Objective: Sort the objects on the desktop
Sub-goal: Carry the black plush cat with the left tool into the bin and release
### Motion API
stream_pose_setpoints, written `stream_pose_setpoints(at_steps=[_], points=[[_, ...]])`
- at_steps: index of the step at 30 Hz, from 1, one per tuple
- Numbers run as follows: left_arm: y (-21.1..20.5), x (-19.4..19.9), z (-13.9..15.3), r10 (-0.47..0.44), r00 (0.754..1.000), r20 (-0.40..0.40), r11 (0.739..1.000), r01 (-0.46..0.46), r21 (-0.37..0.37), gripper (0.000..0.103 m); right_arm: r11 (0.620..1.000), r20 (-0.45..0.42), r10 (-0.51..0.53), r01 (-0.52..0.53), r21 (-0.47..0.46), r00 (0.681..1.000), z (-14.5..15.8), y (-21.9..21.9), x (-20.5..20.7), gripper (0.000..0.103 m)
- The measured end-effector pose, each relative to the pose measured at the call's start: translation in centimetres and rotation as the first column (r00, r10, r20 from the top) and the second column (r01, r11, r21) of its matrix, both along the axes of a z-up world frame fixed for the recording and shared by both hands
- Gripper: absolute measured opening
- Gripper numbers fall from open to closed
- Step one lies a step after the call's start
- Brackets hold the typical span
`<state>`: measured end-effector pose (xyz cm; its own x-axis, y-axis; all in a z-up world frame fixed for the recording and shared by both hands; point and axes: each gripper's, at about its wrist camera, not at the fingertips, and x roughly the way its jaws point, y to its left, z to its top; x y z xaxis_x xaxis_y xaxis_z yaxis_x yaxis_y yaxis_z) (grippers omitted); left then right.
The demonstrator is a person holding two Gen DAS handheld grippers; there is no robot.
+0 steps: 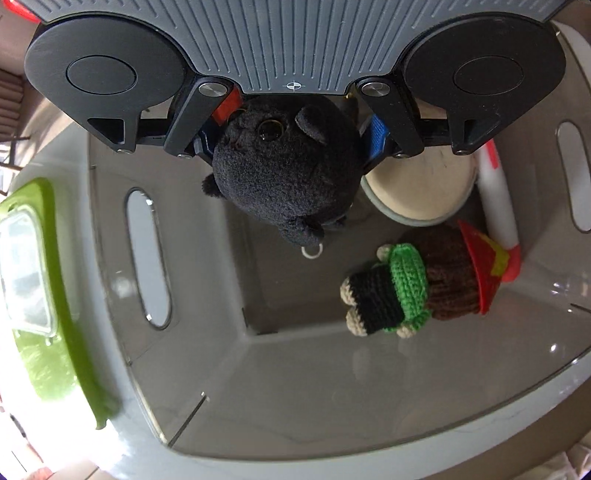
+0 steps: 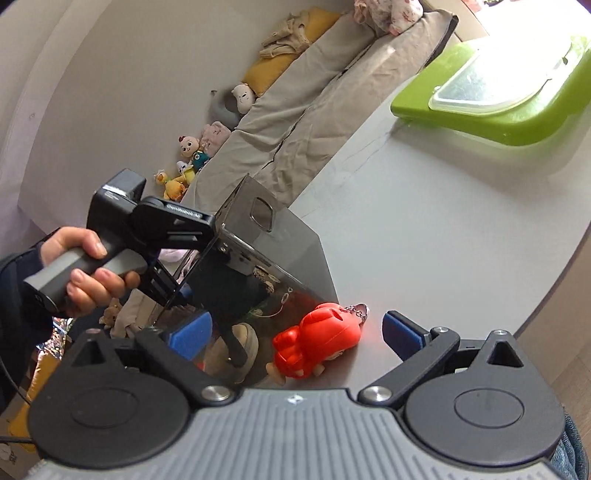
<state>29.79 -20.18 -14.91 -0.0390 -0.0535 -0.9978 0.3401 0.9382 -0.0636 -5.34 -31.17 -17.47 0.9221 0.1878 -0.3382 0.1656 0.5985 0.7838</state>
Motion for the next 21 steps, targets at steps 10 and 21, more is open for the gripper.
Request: stream_pose_setpoints(at_steps=[10, 21], points=[[-0.9, -1.3, -3.1, 0.004, 0.997, -0.079, 0.999, -0.001, 0.038, 0.081, 1.0, 0.007, 0.02, -0.02, 0.019, 1.0, -0.4, -0.1, 0.1, 0.1], [1.3, -3.1, 4.2, 0.049, 0.998, 0.038, 0.992, -0.044, -0.118, 0.089, 1.0, 0.009, 0.029, -0.029, 0.007, 1.0, -0.5, 0.0, 0.4, 0.1]])
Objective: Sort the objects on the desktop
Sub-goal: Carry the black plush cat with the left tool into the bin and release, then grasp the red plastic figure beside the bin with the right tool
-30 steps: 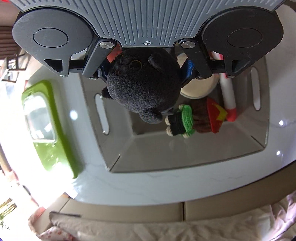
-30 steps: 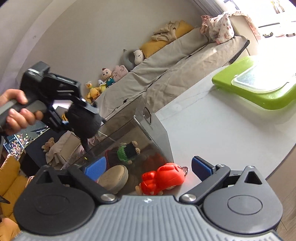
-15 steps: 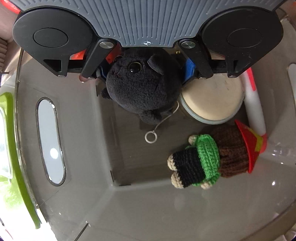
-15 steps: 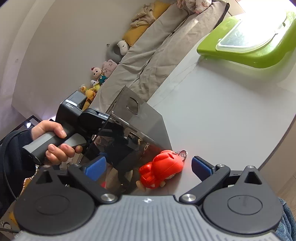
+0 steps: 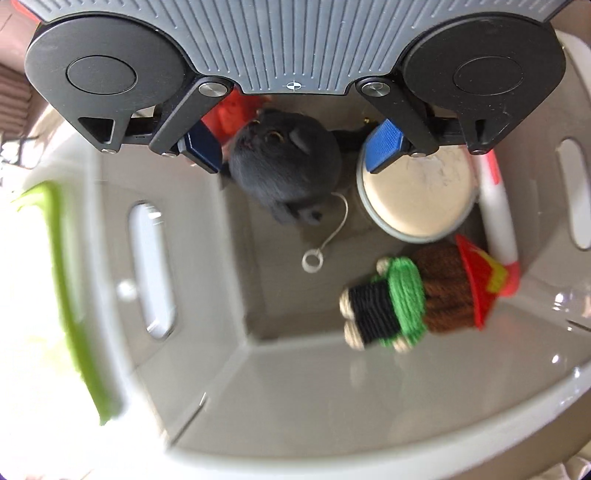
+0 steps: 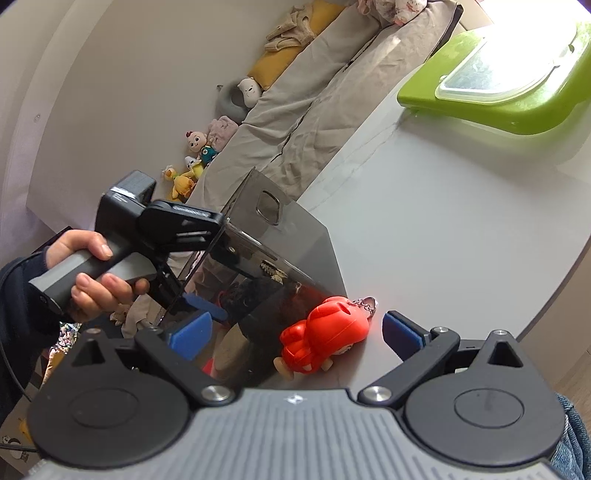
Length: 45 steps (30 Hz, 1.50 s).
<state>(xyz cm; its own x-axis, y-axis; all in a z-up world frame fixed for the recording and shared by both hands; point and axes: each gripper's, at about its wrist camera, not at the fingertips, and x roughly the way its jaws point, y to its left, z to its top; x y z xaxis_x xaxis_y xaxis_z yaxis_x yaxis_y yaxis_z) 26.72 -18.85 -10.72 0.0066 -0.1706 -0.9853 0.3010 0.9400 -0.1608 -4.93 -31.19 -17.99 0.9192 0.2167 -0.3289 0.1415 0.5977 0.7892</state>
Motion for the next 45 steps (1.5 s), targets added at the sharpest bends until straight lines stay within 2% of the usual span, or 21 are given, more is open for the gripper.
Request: stream_pose_setpoints(at_steps=[3, 5, 7, 9, 11, 14, 17, 20, 23, 26, 28, 29, 30, 32, 35, 40, 45], points=[[2.3, -1.4, 4.7, 0.023, 0.992, 0.123, 0.988, -0.004, -0.155, 0.092, 1.0, -0.007, 0.004, -0.005, -0.013, 1.0, 0.1, 0.2, 0.1, 0.1], [3.9, -3.7, 7.2, 0.045, 0.969, 0.244, 0.968, 0.018, -0.249, 0.093, 1.0, -0.013, 0.007, -0.008, -0.03, 1.0, 0.2, 0.4, 0.1, 0.1], [5.5, -5.7, 9.1, 0.075, 0.924, 0.374, 0.946, 0.053, -0.32, 0.094, 0.999, -0.021, 0.009, -0.01, -0.051, 1.0, 0.3, 0.6, 0.2, 0.1], [6.1, -9.3, 9.3, 0.102, 0.869, 0.484, 0.943, 0.071, -0.326, 0.095, 0.996, -0.038, 0.021, -0.024, -0.081, 0.999, 0.5, 1.1, 0.4, 0.1], [8.5, -12.0, 8.8, 0.146, 0.827, 0.543, 0.939, 0.058, -0.34, 0.097, 0.993, -0.057, 0.032, -0.038, -0.114, 0.998, 0.8, 1.6, 0.6, 0.1], [11.7, -15.2, 5.1, 0.246, 0.817, 0.521, 0.922, -0.031, -0.387, 0.097, 0.983, -0.1, 0.03, -0.048, -0.178, 0.995, 1.6, 2.4, 0.9, 0.1], [15.9, -17.0, 1.1, 0.371, 0.828, 0.42, 0.878, -0.166, -0.449, 0.097, 0.979, -0.149, 0.017, -0.046, -0.197, 0.989, 3.1, 3.2, 1.3, 0.1], [19.9, -17.5, -2.1, 0.458, 0.822, 0.339, 0.838, -0.272, -0.473, 0.097, 0.993, -0.214, -0.072, 0.05, -0.105, 0.974, 4.6, 3.2, 2.0, 0.096], [21.6, -17.5, -4.1, 0.507, 0.793, 0.338, 0.809, -0.303, -0.504, 0.097, 0.983, -0.299, -0.157, 0.179, 0.047, 0.941, 5.1, 2.5, 3.1, 0.089], [22.4, -17.4, -5.2, 0.508, 0.763, 0.399, 0.818, -0.282, -0.501, 0.097, 0.934, -0.382, -0.151, 0.258, 0.247, 0.912, 4.0, 1.8, 4.4, 0.086], [23.0, -18.1, -6.2, 0.521, 0.739, 0.427, 0.812, -0.274, -0.516, 0.097, 0.895, -0.477, -0.145, 0.321, 0.31, 0.867, 2.8, 1.7, 5.1, 0.075], [23.2, -18.2, -6.6, 0.531, 0.74, 0.413, 0.803, -0.283, -0.525, 0.097, 0.879, -0.524, -0.142, 0.35, 0.324, 0.84, 2.2, 1.7, 5.4, 0.073], [23.4, -18.2, -7.1, 0.541, 0.744, 0.393, 0.792, -0.294, -0.535, 0.097, 0.87, -0.557, -0.141, 0.371, 0.324, 0.818, 1.7, 1.8, 5.5, 0.07], [23.9, -17.9, -7.4, 0.568, 0.739, 0.362, 0.763, -0.309, -0.568, 0.098, 0.877, -0.58, -0.147, 0.376, 0.297, 0.801, 1.2, 2.1, 5.9, 0.069], [23.8, -17.3, -7.9, 0.58, 0.746, 0.328, 0.752, -0.335, -0.567, 0.098, 0.878, -0.593, -0.171, 0.395, 0.271, 0.787, 0.6, 2.6, 6.7, 0.068], [23.5, -17.3, -8.1, 0.564, 0.748, 0.35, 0.767, -0.317, -0.558, 0.098, 0.84, -0.6, -0.186, 0.443, 0.313, 0.778, -0.7, 3.1, 7.8, 0.067], [23.6, -17.6, -8.4, 0.577, 0.737, 0.352, 0.762, -0.33, -0.558, 0.098, 0.845, -0.607, -0.211, 0.455, 0.281, 0.766, -1.4, 3.6, 8.1, 0.064]])
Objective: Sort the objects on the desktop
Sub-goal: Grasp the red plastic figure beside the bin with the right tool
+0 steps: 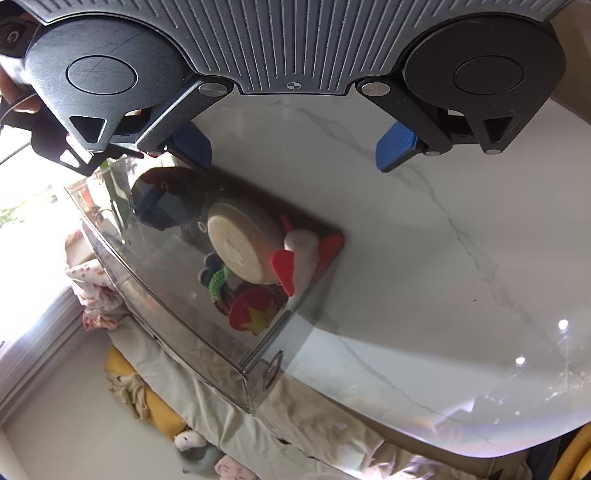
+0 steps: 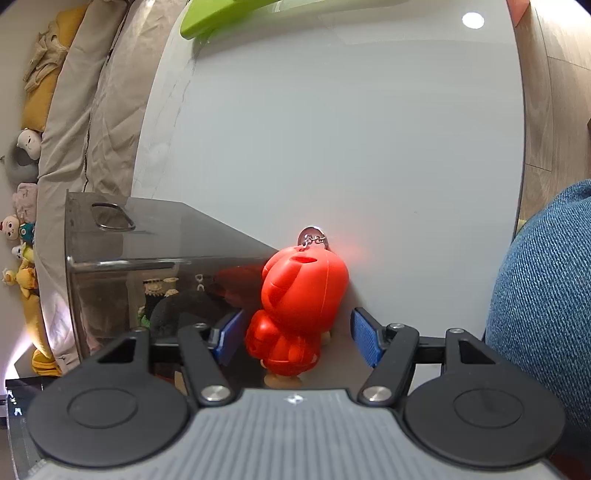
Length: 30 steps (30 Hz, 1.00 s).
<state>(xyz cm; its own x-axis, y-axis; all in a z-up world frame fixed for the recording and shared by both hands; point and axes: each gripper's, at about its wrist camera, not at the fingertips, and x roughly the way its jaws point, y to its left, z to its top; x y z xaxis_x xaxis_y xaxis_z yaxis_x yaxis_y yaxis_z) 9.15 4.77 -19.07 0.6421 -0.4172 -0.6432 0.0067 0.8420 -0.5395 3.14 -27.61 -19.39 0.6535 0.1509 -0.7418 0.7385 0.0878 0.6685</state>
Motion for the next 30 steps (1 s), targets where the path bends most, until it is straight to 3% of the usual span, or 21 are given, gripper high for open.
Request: stream_pose_setpoints(at_steps=[5, 18, 25, 30], points=[[-0.1, -0.1, -0.1, -0.006, 1.0, 0.006, 1.0, 0.006, 0.016, 0.099, 0.998, -0.012, 0.013, -0.014, -0.064, 1.0, 0.8, 0.2, 0.5, 0.062], [-0.1, 0.1, -0.7, -0.01, 1.0, 0.002, 0.999, 0.01, 0.036, 0.099, 0.995, 0.012, 0.076, -0.075, -0.071, 0.997, 0.8, -0.8, 0.4, 0.048], [-0.4, 0.1, -0.7, -0.017, 1.0, -0.007, 0.997, 0.018, 0.07, 0.099, 0.984, 0.014, 0.144, -0.141, -0.109, 0.99, 1.8, -1.9, -0.9, 0.048], [-0.7, 0.0, -0.4, -0.018, 1.0, -0.013, 0.994, 0.02, 0.107, 0.099, 0.966, 0.061, 0.218, -0.206, -0.157, 0.974, 3.9, -3.2, -3.2, 0.048]])
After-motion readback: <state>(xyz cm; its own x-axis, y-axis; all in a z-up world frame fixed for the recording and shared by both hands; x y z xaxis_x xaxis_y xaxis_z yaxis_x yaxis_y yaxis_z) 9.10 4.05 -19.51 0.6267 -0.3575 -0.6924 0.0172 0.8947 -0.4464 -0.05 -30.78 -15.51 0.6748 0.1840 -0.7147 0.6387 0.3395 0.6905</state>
